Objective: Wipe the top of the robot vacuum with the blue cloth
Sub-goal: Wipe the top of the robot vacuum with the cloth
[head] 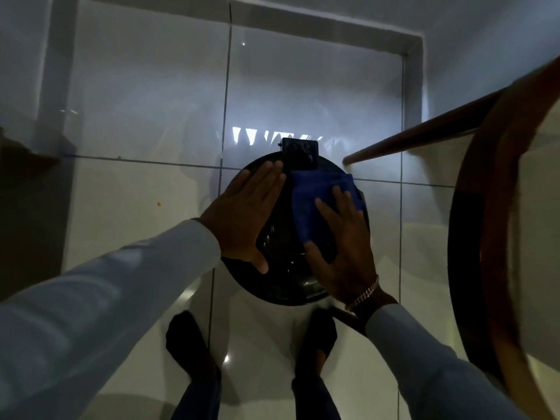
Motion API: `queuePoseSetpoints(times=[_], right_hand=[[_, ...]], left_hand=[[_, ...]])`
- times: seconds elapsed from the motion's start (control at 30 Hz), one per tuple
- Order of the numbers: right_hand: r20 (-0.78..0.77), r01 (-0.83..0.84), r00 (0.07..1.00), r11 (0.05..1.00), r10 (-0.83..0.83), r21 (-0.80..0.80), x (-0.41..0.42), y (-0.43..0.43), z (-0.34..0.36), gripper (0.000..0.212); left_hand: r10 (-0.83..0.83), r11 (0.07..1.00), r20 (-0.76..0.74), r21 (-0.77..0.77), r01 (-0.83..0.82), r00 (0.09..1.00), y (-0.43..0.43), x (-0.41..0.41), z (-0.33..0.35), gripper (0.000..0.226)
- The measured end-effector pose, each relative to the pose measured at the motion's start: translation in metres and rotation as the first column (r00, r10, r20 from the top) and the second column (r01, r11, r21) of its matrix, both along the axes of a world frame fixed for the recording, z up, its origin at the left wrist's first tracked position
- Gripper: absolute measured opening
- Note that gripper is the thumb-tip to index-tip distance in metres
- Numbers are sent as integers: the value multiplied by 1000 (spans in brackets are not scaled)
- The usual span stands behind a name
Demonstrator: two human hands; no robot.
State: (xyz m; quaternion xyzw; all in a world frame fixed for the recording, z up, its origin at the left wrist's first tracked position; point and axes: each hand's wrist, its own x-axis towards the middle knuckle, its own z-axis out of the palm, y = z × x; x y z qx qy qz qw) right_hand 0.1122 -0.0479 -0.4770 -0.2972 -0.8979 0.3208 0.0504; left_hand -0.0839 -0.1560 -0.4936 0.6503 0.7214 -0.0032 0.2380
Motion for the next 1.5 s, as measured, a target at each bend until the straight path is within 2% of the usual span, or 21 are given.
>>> queuePoseSetpoints(times=[0.07,0.2,0.37,0.5,0.53,0.63,0.7,0.73,0.8,0.83,0.9,0.93,0.97,1.07,1.17,1.23,1.37,1.43,1.5], right_hand=[[30,17,999,997,-19,77,-16,5,-6,69],[188,0,981,971,-46,241,-47,12,-23,62],[190,252,931,925,-311,283,-10,-19,-30,60],[209,310,903,905,-376,292,-6,-33,-30,58],[205,281,914,912,-349,300,-13,-29,-31,57],[198,-5,978,942,-65,334,-29,-5,-34,54],[178,-109,983,932,49,346,-32,13,-36,53],[178,-74,984,935,12,347,-31,15,-36,52],[186,169,954,936,-234,309,-23,2,-33,54],[196,333,899,903,-391,271,-18,-13,-32,56],[222,610,737,770,-638,188,-18,-52,-27,60],[249,681,674,715,-696,155,-22,-72,-26,62],[282,694,653,705,-703,149,-28,-88,-24,64],[340,526,753,826,-563,204,-35,-110,-24,64],[315,368,845,897,-433,247,-32,-79,-26,58],[280,383,847,883,-453,270,-41,-51,-28,57],[211,568,740,761,-639,314,-74,-34,-35,58],[199,429,837,836,-511,341,-64,-42,-34,58],[226,169,941,929,-252,331,-33,-49,-35,59]], left_hand=[[-29,999,23,-23,29,999,4,-3,-4,153],[-32,998,98,-49,37,995,6,-8,-7,152],[2,998,118,-65,6,993,7,-8,-7,153],[0,997,106,-76,8,994,8,-8,-6,154],[-5,997,103,-78,13,995,8,-9,-6,153],[-20,996,93,-83,28,995,8,-9,-5,151],[-20,996,97,-82,28,995,9,-10,-5,150],[-16,996,100,-81,24,995,9,-10,-5,151],[-11,996,102,-85,20,995,9,-10,-5,152],[-13,996,102,-86,22,995,8,-10,-4,151],[-13,996,103,-85,22,995,8,-10,-4,150],[-12,996,108,-86,21,994,9,-11,-3,149],[-13,996,110,-81,22,994,9,-10,-3,147],[-15,999,102,-50,20,995,8,-11,-4,141],[-43,998,71,-44,46,997,7,-12,-5,146],[-58,998,55,-37,60,997,7,-12,-6,149],[-41,999,82,-19,42,996,4,-13,-13,150],[-43,999,94,4,43,995,4,-13,-14,150],[-40,999,111,18,38,993,5,-14,-14,150]])
